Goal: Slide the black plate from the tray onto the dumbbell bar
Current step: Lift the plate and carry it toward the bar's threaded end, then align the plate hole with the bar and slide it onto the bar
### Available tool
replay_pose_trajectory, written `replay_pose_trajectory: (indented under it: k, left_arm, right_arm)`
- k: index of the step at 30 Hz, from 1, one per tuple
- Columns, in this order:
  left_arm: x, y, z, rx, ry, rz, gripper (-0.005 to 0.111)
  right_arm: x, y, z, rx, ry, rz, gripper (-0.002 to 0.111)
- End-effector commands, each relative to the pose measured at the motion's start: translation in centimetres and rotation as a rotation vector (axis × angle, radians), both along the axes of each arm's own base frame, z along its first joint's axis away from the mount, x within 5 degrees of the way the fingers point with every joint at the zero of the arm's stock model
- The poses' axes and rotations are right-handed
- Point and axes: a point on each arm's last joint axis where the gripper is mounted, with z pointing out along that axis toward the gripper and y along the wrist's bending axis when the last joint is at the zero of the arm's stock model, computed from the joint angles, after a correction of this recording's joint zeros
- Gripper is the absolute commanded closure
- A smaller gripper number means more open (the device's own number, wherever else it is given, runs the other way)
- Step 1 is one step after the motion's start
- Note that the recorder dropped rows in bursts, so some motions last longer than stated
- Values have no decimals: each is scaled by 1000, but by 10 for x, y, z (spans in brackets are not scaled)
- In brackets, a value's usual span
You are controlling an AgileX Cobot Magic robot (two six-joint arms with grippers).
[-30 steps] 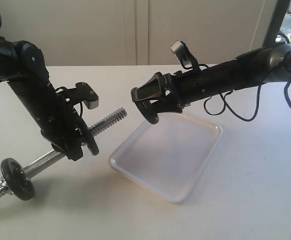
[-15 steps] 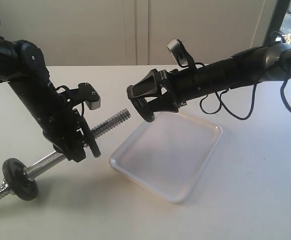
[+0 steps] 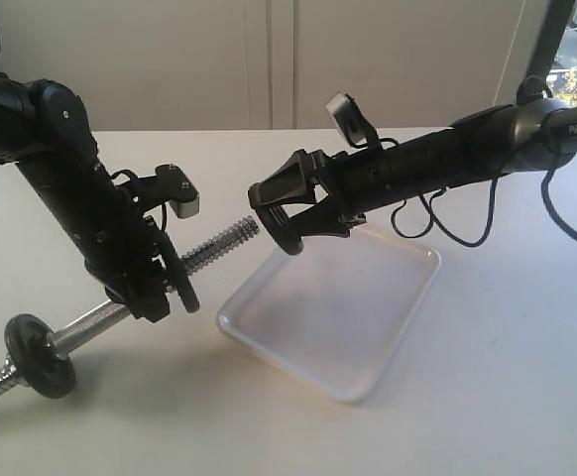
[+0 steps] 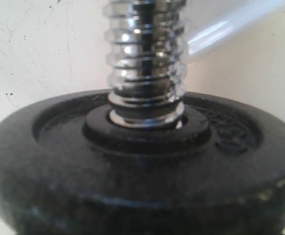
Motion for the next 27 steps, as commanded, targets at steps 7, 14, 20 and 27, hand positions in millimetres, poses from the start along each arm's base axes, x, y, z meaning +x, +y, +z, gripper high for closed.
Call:
replay_pose_trajectory:
  k: [7,14,20,27]
  left_arm:
    - [-5,-6,22,-79,-12,18,107]
    - [-5,-6,22,-80,-13,15,107]
    - [-5,-6,22,-79,-12,11,107]
    - [-5,-6,22,-80,-13,12,107]
  right_arm:
    - [-3,13,20,108,19,-4,108]
    - [-3,20,23,145,23,-13,108]
    - [-4,21,23,140,18,-6,108]
    - [-9,31,22,133,19,23,108]
